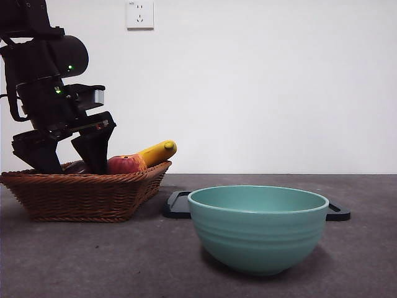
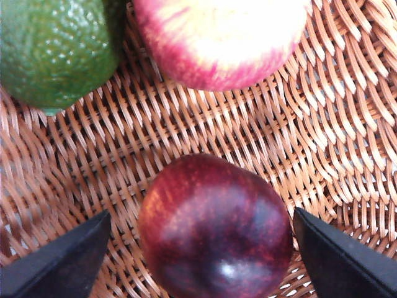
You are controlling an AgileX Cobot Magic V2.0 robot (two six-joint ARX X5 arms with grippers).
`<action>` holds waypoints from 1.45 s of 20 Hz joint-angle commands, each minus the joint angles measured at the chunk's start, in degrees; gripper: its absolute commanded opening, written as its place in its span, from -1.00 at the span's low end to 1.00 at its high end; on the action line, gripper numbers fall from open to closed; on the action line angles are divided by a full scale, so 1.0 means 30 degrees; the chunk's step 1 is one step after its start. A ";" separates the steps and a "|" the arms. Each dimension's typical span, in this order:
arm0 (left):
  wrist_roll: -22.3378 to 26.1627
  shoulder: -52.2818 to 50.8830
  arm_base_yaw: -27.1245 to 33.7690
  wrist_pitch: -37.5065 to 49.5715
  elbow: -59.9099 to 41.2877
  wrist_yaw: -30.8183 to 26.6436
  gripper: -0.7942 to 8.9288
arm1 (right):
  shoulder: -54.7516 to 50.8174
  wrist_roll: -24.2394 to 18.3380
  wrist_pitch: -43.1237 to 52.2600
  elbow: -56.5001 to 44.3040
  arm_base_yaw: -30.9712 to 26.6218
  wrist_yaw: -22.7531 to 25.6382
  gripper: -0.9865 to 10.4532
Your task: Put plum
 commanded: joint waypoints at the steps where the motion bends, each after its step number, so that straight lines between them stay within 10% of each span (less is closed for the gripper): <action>1: 0.0204 0.0452 -0.0080 0.0036 0.0408 0.0007 -0.04 | 0.0175 -0.0124 0.0124 0.0408 0.0066 -0.0080 -0.08; 18: 0.0073 -0.2572 -0.0568 -0.1647 0.1151 0.1690 -0.27 | 0.0168 -0.0131 0.0124 0.0408 0.0066 -0.0073 -0.08; 29: 0.0160 -0.6863 -0.8480 -0.2251 0.1231 0.2521 -0.27 | 0.0168 -0.0124 0.0182 0.0408 0.0066 -0.0066 -0.08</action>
